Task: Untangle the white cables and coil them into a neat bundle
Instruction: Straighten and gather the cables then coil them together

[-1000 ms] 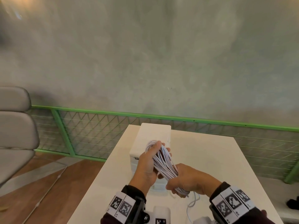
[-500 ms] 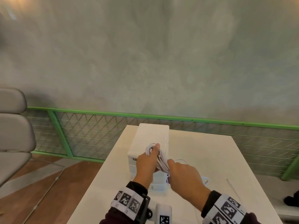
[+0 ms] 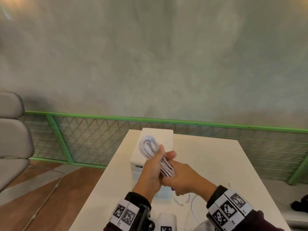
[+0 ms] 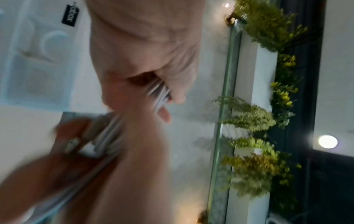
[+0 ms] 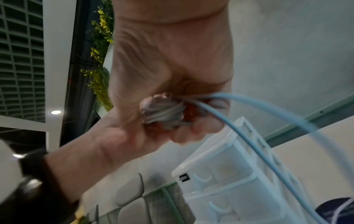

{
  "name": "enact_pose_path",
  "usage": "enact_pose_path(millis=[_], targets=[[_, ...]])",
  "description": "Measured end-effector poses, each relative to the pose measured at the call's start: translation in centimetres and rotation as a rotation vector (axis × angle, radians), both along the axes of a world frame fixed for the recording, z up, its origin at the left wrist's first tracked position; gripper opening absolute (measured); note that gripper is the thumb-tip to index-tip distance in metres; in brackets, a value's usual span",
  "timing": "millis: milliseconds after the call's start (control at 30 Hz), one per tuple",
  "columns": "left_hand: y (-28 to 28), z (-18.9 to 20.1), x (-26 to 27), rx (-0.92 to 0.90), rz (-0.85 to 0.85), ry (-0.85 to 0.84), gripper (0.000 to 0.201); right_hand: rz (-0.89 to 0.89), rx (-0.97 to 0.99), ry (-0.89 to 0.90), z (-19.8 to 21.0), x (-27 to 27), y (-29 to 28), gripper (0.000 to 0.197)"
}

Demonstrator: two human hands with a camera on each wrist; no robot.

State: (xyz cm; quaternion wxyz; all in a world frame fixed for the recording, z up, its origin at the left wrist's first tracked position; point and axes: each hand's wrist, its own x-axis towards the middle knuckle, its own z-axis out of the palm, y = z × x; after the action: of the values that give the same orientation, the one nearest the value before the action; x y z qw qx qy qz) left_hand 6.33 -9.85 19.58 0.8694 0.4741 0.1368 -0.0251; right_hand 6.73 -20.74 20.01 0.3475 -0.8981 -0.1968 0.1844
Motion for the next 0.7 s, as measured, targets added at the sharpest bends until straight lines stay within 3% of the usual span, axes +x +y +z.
enact_pose_path(millis=[67, 167, 267, 367, 467, 567, 633, 700], targets=[[1.9, 1.0, 0.2, 0.021, 0.155, -0.006, 0.025, 0.068, -0.174, -0.041, -0.1, 0.7, -1.6, 0.027], [6.1, 1.6, 1.1, 0.152, 0.339, -0.019, 0.027, 0.035, -0.321, -0.146, 0.4, 2.2, -4.4, 0.025], [9.0, 1.1, 1.2, 0.217, 0.465, 0.001, 0.037, -0.125, -0.304, -0.226, 2.1, 4.1, -7.5, 0.020], [10.5, 0.9, 0.9, 0.140, 0.546, 0.023, 0.041, -0.289, -0.191, -0.246, 3.9, 5.4, -10.2, 0.016], [11.2, 0.8, 0.6, 0.052, 0.555, 0.020, 0.040, -0.396, -0.074, -0.276, 5.0, 6.3, -12.2, 0.015], [10.7, 1.3, 0.5, -0.066, 0.508, -0.002, 0.041, -0.482, -0.111, -0.289, 4.6, 7.2, -13.6, 0.019], [9.5, 1.7, 0.4, -0.131, 0.431, -0.032, 0.042, -0.422, -0.186, -0.283, 4.0, 6.9, -13.2, 0.031], [7.6, 2.0, 0.3, -0.161, 0.349, -0.043, 0.042, -0.322, -0.131, -0.267, 3.7, 5.9, -11.3, 0.044]])
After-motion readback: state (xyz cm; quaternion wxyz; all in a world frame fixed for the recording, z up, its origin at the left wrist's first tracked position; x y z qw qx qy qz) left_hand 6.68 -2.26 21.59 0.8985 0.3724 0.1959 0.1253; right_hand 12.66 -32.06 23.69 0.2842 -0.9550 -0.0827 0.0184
